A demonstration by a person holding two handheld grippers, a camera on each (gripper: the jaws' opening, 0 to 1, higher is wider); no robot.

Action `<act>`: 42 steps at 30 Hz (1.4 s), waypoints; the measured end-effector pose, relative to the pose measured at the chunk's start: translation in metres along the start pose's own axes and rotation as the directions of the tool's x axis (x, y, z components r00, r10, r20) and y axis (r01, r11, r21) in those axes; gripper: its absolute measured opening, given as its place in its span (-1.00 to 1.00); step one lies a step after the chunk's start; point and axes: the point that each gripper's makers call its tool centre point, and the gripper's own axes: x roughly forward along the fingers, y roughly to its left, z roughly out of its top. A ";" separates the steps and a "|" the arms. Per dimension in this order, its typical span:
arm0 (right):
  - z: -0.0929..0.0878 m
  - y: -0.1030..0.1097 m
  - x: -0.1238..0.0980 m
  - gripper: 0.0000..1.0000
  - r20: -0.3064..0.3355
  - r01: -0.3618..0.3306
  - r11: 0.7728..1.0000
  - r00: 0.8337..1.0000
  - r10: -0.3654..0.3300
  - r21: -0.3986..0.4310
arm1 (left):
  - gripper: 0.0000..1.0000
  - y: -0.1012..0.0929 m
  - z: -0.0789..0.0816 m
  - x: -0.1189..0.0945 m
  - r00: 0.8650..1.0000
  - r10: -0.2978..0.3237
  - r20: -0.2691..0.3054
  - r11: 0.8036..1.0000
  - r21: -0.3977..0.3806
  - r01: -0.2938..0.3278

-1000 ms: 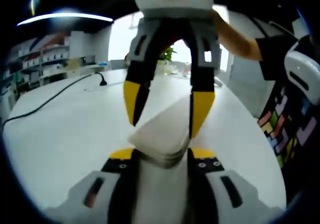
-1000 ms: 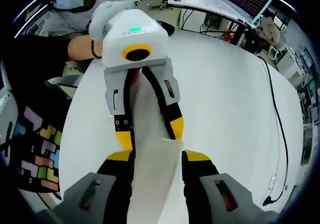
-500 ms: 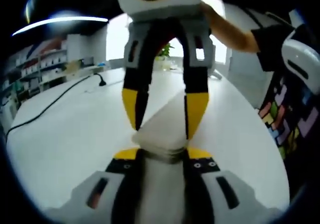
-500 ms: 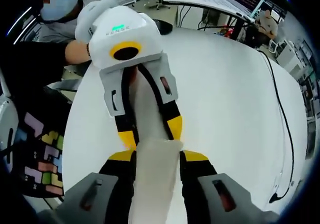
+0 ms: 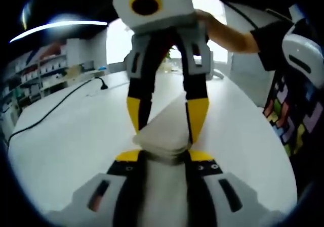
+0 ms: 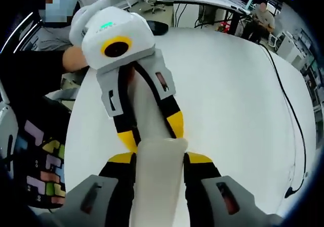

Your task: Arrange the utensils inside the cutlery case until each visible utensil rests in its matching compartment.

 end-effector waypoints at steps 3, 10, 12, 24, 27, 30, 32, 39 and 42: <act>0.001 0.002 0.000 -0.26 0.006 0.002 1.000 1.000 -0.002 -0.018 | -0.30 -0.001 0.000 0.000 1.000 -0.001 -0.006 1.000 0.000 0.001; 0.003 -0.002 0.000 -0.27 0.034 -0.026 1.000 0.999 0.026 0.001 | -0.31 0.001 0.000 0.000 1.000 0.003 0.002 1.000 0.007 -0.003; 0.003 -0.001 0.001 -0.27 0.033 -0.034 0.999 0.999 0.033 0.010 | -0.31 0.001 0.000 0.000 1.000 0.002 0.006 1.000 0.007 -0.002; 0.003 0.003 0.006 -0.26 0.011 -0.049 0.999 0.999 0.049 0.013 | -0.31 0.004 0.002 0.001 1.000 -0.005 0.017 1.000 0.007 0.005; 0.003 0.004 0.007 -0.23 0.003 -0.045 0.999 0.999 0.045 0.007 | -0.30 0.004 0.002 0.001 1.000 -0.005 0.013 1.000 0.004 0.005; 0.003 0.004 0.008 -0.20 0.009 -0.048 0.999 0.999 0.048 0.000 | -0.30 0.004 0.002 0.001 1.000 -0.002 0.012 1.000 0.004 0.002; 0.003 0.005 0.009 -0.19 0.007 -0.046 0.999 0.999 0.046 -0.008 | -0.31 0.004 0.002 0.001 1.000 -0.001 0.010 1.000 0.005 0.001; -0.008 -0.005 -0.012 -0.08 -0.037 0.025 0.997 0.999 -0.027 -0.077 | -0.99 0.017 0.001 -0.006 0.999 0.047 0.015 0.997 -0.055 -0.046; -0.003 0.003 -0.022 -0.14 0.024 -0.038 0.999 0.999 0.038 -0.010 | -0.98 0.017 0.000 -0.007 0.999 0.037 0.022 0.998 -0.047 -0.036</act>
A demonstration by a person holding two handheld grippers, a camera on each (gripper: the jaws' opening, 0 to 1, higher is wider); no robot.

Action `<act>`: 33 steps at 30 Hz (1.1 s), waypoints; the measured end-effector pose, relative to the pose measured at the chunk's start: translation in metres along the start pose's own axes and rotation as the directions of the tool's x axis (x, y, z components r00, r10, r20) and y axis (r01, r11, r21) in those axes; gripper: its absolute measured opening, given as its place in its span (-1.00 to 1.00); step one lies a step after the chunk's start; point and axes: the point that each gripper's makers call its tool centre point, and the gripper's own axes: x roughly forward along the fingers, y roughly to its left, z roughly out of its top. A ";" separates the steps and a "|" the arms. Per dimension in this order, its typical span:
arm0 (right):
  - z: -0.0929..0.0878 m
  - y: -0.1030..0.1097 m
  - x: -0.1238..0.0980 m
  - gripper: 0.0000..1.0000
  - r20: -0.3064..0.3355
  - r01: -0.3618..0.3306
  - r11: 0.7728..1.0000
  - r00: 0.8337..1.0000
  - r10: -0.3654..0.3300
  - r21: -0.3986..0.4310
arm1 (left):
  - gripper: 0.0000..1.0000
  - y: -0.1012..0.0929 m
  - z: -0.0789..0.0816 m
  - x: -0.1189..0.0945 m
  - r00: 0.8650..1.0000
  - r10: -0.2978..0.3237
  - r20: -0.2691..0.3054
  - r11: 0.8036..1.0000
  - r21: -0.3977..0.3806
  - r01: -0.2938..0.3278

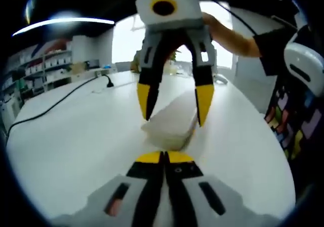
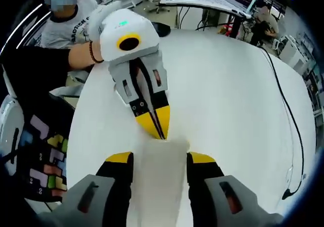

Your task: Arrange the utensils inside the cutlery case until each visible utensil rests in its matching compartment.

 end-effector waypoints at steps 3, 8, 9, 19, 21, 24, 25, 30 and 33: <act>-0.004 -0.009 -0.008 -0.18 -0.022 0.053 0.998 0.998 -0.054 -0.038 | -0.97 0.000 0.000 0.000 1.000 0.007 -0.008 1.000 0.007 -0.007; -0.005 -0.008 -0.016 -0.59 -0.013 0.062 0.996 0.998 -0.063 -0.062 | -0.96 0.004 -0.001 -0.007 1.000 0.029 -0.011 1.000 -0.010 -0.029; -0.004 -0.006 -0.015 -0.64 -0.013 0.055 0.996 0.998 -0.056 -0.063 | -0.96 0.005 0.000 -0.008 0.999 0.031 -0.006 0.999 -0.016 -0.031; -0.016 -0.010 -0.017 -0.69 -0.065 0.072 0.992 0.995 -0.079 -0.108 | -0.93 0.002 0.027 -0.027 0.998 0.056 -0.011 0.994 0.096 -0.055; -0.020 -0.010 -0.017 -0.69 -0.069 0.073 0.992 0.994 -0.080 -0.104 | -0.92 -0.002 0.038 -0.024 0.999 0.043 -0.013 0.991 0.128 -0.041; -0.025 -0.007 -0.017 -0.69 -0.073 0.065 0.993 0.995 -0.072 -0.094 | -0.89 -0.008 0.044 -0.016 0.996 0.026 -0.082 0.984 0.178 -0.011; -0.026 -0.006 -0.017 -0.69 -0.077 0.063 0.994 0.995 -0.070 -0.090 | -0.84 -0.010 0.045 -0.013 0.992 0.029 -0.119 0.978 0.208 -0.003; -0.041 -0.005 -0.018 -0.69 -0.114 0.082 0.993 0.989 -0.091 -0.084 | -0.78 -0.018 0.045 -0.004 0.960 0.031 -0.277 0.957 0.285 0.051; -0.047 -0.003 -0.017 -0.68 -0.116 0.087 0.993 0.989 -0.096 -0.074 | -0.80 -0.022 0.042 -0.001 0.929 0.030 -0.368 0.947 0.308 0.092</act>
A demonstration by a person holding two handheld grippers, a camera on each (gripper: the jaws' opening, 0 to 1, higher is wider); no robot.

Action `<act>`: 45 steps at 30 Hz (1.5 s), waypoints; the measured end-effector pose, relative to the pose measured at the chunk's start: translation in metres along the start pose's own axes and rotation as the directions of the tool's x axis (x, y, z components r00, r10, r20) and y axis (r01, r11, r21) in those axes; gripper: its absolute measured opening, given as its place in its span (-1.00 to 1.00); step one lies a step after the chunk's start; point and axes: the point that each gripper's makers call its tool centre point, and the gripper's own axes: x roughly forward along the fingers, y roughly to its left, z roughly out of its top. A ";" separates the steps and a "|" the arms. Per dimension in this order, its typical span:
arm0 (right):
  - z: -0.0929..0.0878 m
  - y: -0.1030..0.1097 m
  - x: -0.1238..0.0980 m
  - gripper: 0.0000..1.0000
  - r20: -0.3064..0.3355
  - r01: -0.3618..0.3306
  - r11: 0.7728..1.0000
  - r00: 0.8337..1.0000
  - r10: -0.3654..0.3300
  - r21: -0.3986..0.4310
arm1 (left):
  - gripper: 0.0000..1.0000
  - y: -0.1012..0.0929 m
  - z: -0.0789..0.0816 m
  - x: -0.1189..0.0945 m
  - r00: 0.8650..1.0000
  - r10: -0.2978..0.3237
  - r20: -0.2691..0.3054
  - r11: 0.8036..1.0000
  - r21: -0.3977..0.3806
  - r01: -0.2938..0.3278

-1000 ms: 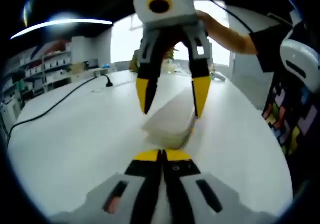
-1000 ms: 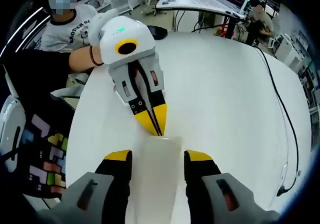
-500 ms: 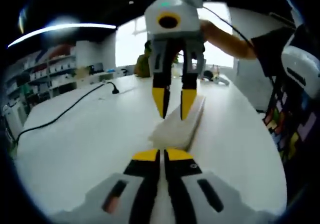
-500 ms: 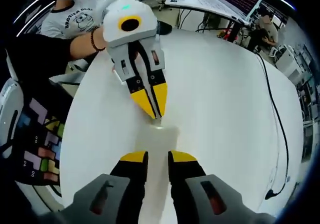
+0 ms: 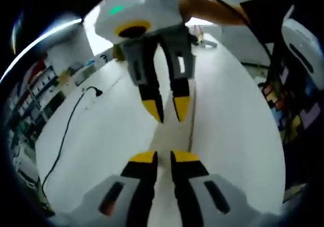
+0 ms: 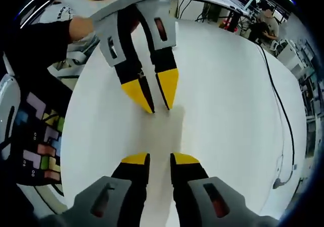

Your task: Arrange the utensils inside the cutlery case until each visible utensil rests in its matching compartment.

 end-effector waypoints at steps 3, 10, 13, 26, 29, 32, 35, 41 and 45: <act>-0.002 0.004 0.000 -0.67 0.002 -0.002 1.000 1.000 0.002 0.003 | -0.80 -0.003 0.003 0.003 0.999 -0.022 -0.038 1.000 0.002 0.022; -0.003 0.003 0.002 -0.65 0.007 0.017 1.000 1.000 -0.017 -0.007 | -0.74 -0.001 -0.003 0.008 0.993 -0.032 -0.115 0.999 -0.023 0.029; -0.004 0.002 0.003 -0.65 0.009 0.020 1.000 1.000 -0.020 0.001 | -0.77 -0.001 -0.003 0.010 0.991 -0.052 -0.120 0.998 -0.051 0.047; -0.006 0.001 0.008 -0.70 -0.010 0.021 0.999 1.000 -0.021 0.038 | -0.98 -0.004 -0.001 0.022 0.990 -0.101 -0.097 0.995 -0.023 0.100; -0.006 0.000 0.008 -0.70 -0.006 0.017 0.999 1.000 -0.017 0.036 | -0.98 -0.004 -0.001 0.021 0.991 -0.126 -0.038 0.992 -0.016 0.126; -0.004 0.001 0.008 -0.70 -0.013 0.007 0.999 1.000 -0.007 0.035 | -0.98 -0.002 -0.003 0.020 0.991 -0.137 0.001 0.989 -0.054 0.137; -0.003 0.001 0.009 -0.70 -0.031 0.005 1.000 0.999 -0.004 0.029 | -0.98 -0.004 -0.002 0.020 0.990 -0.137 -0.018 0.990 -0.043 0.136; -0.002 -0.003 0.010 -0.77 -0.081 0.010 1.000 0.997 -0.007 0.030 | -0.98 -0.003 -0.003 0.022 0.990 -0.138 -0.004 0.989 -0.063 0.137; -0.001 -0.001 0.010 -0.77 -0.100 0.018 1.000 0.995 -0.016 0.014 | -0.99 0.000 -0.003 0.021 0.992 -0.122 -0.014 0.992 -0.046 0.121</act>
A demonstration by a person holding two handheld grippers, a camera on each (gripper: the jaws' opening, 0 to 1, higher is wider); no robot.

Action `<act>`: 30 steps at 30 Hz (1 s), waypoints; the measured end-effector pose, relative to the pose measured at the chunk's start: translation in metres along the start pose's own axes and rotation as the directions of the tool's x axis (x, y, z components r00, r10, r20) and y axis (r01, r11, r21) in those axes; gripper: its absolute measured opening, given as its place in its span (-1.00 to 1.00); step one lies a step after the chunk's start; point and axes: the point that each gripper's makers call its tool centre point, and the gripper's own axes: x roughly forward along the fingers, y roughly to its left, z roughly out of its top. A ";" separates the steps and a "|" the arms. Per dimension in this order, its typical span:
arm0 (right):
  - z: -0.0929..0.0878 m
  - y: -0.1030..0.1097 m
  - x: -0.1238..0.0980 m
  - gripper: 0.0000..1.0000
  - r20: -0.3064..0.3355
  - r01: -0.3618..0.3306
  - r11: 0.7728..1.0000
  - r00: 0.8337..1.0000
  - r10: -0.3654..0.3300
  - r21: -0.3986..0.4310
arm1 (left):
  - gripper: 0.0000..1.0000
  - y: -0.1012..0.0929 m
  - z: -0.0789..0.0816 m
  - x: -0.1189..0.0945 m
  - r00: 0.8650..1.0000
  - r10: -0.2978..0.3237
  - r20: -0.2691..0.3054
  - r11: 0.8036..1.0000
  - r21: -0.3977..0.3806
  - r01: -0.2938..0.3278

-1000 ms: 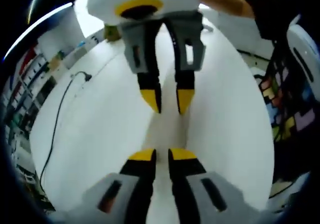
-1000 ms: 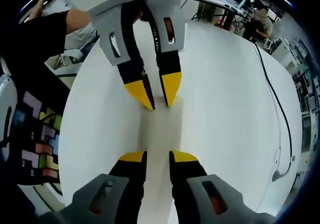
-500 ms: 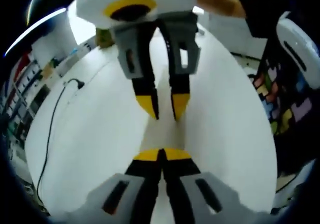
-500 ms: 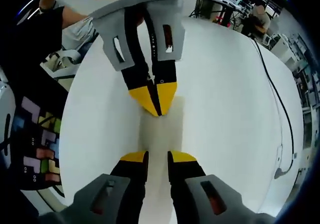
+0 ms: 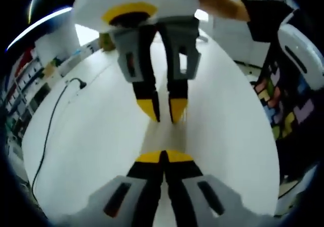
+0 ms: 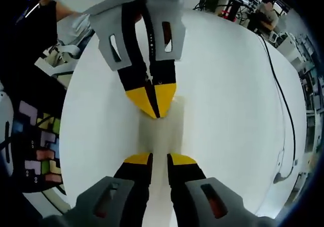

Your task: Arrange the utensils inside the cutlery case until each visible utensil rests in its matching compartment.

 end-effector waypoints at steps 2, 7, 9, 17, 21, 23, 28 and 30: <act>0.000 0.000 0.000 -0.77 0.001 0.003 1.000 1.000 -0.003 -0.006 | -0.99 0.000 0.000 0.000 1.000 0.004 0.022 1.000 -0.020 -0.003; 0.000 -0.001 -0.001 -0.77 -0.007 -0.008 1.000 1.000 0.008 -0.003 | -0.99 -0.002 0.004 0.003 0.997 0.006 0.072 0.998 -0.062 -0.001; 0.000 0.000 0.000 -0.77 -0.023 -0.008 1.000 1.000 0.008 -0.006 | -0.99 -0.004 0.005 0.004 0.999 0.002 0.045 0.999 -0.053 0.000; 0.001 -0.007 -0.002 -0.77 -0.054 -0.009 1.000 0.999 0.007 -0.023 | -0.99 -0.003 0.006 0.004 0.999 0.003 0.050 0.994 -0.110 0.003; -0.001 -0.007 -0.004 -0.78 -0.009 -0.023 0.999 1.000 0.023 -0.023 | -0.99 -0.005 0.007 0.006 1.000 0.004 -0.001 0.996 -0.090 -0.004; -0.003 -0.002 -0.004 -0.79 0.010 -0.014 0.999 1.000 0.015 -0.030 | -0.99 -0.006 0.008 0.006 1.000 0.006 -0.016 0.996 -0.088 -0.007; -0.005 0.000 -0.006 -0.77 0.036 -0.009 1.000 0.999 0.009 -0.009 | -0.99 -0.008 0.007 0.006 0.999 0.018 -0.049 0.995 -0.092 -0.023; -0.011 0.003 -0.009 -0.73 0.036 -0.011 1.000 0.999 0.011 0.002 | -0.99 -0.008 0.007 0.006 0.998 0.029 -0.063 0.995 -0.091 -0.035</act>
